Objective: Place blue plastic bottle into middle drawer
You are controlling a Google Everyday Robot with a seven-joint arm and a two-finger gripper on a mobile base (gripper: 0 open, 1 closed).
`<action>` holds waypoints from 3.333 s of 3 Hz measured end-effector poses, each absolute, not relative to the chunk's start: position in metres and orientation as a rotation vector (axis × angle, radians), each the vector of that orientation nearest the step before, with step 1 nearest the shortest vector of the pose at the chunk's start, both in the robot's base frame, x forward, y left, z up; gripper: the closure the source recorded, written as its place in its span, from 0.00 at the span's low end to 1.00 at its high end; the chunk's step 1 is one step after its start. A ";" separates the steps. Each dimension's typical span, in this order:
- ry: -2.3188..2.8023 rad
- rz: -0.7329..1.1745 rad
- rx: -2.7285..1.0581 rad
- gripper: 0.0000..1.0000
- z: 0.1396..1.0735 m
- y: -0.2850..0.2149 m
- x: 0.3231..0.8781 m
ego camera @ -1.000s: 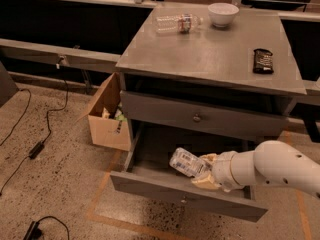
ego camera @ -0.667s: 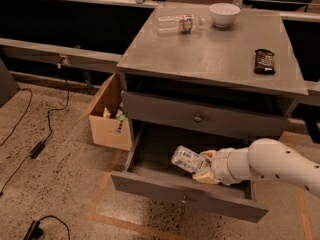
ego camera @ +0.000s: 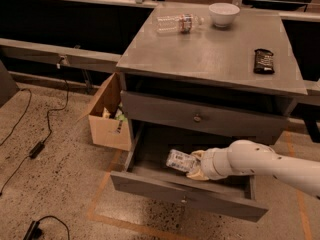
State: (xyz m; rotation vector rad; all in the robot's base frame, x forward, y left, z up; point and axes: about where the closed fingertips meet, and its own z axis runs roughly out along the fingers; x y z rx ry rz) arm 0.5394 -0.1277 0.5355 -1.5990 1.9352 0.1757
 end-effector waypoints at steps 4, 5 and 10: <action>2.011 0.085 -1.604 0.35 0.433 -0.134 0.600; 2.031 0.078 -1.592 0.12 0.425 -0.136 0.606; 1.741 0.314 -1.466 1.00 0.537 -0.138 0.556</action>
Offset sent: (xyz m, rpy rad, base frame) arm 0.0596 -0.0014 -0.0999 -0.0594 -0.0003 -0.0090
